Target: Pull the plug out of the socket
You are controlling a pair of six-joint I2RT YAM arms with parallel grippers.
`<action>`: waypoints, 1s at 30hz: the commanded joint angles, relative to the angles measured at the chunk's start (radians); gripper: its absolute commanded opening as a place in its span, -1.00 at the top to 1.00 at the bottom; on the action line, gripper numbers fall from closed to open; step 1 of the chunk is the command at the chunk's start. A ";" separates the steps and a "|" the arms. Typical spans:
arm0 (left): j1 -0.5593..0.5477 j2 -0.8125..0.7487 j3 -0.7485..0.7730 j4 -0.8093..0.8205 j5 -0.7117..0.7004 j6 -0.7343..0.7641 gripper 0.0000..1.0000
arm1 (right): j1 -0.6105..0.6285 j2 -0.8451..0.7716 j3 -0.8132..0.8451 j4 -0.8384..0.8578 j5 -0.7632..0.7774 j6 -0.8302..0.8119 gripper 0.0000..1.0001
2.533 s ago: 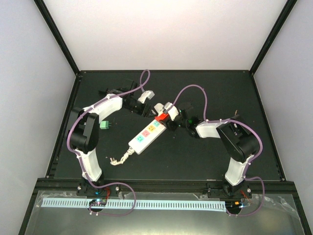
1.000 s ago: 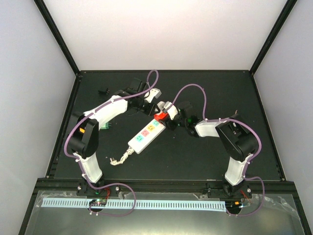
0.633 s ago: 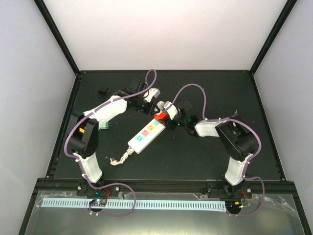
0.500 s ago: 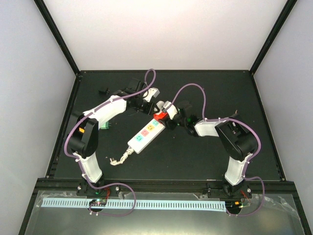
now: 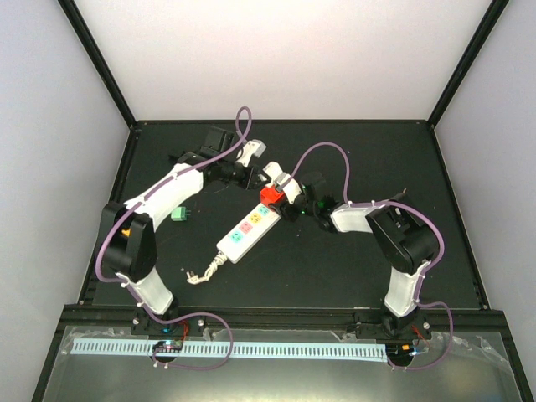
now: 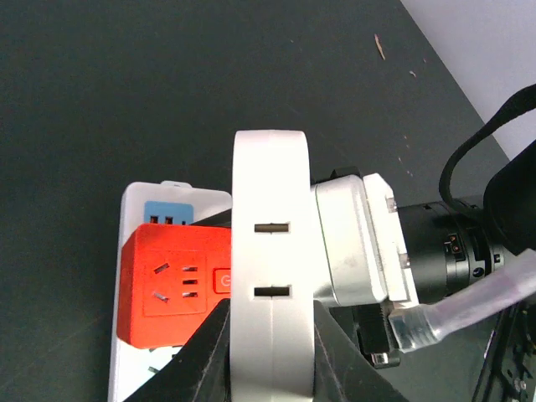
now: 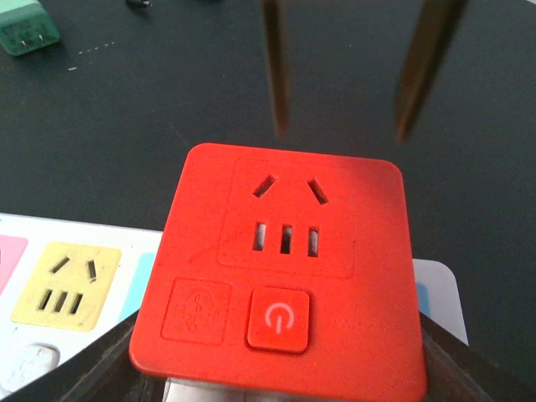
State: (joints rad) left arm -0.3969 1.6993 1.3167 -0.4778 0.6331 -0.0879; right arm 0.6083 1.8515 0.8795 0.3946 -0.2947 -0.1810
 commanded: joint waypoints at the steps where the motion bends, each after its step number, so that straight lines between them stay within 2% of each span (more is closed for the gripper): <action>1: 0.017 -0.042 0.023 0.020 0.043 -0.001 0.97 | 0.001 0.045 -0.015 -0.102 0.024 0.003 0.98; 3: 0.023 -0.046 0.024 0.008 0.024 0.008 0.97 | 0.001 0.039 -0.021 -0.092 0.017 0.002 0.97; 5: 0.033 -0.051 0.027 -0.006 0.007 0.017 0.97 | 0.001 0.031 -0.031 -0.077 0.012 0.001 0.88; 12: 0.084 -0.096 0.020 -0.055 -0.037 0.059 0.97 | 0.002 -0.011 -0.052 -0.040 -0.016 -0.014 0.11; 15: 0.099 -0.134 0.009 -0.070 -0.041 0.084 0.97 | 0.001 -0.047 -0.033 -0.054 -0.046 -0.012 -0.30; 17: 0.109 -0.162 0.002 -0.083 -0.034 0.102 0.97 | 0.001 -0.088 -0.002 -0.089 -0.062 -0.006 -0.49; 23: 0.132 -0.236 0.012 -0.153 0.005 0.160 0.97 | 0.001 -0.191 0.080 -0.232 -0.107 -0.039 -0.73; 30: 0.139 -0.348 0.047 -0.254 0.035 0.226 0.97 | -0.001 -0.334 0.108 -0.426 -0.101 -0.099 -0.75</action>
State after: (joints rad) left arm -0.2668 1.4372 1.3201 -0.6582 0.6266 0.0753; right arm 0.6071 1.6039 0.9733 0.1089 -0.3786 -0.2344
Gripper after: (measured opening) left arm 0.189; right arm 0.875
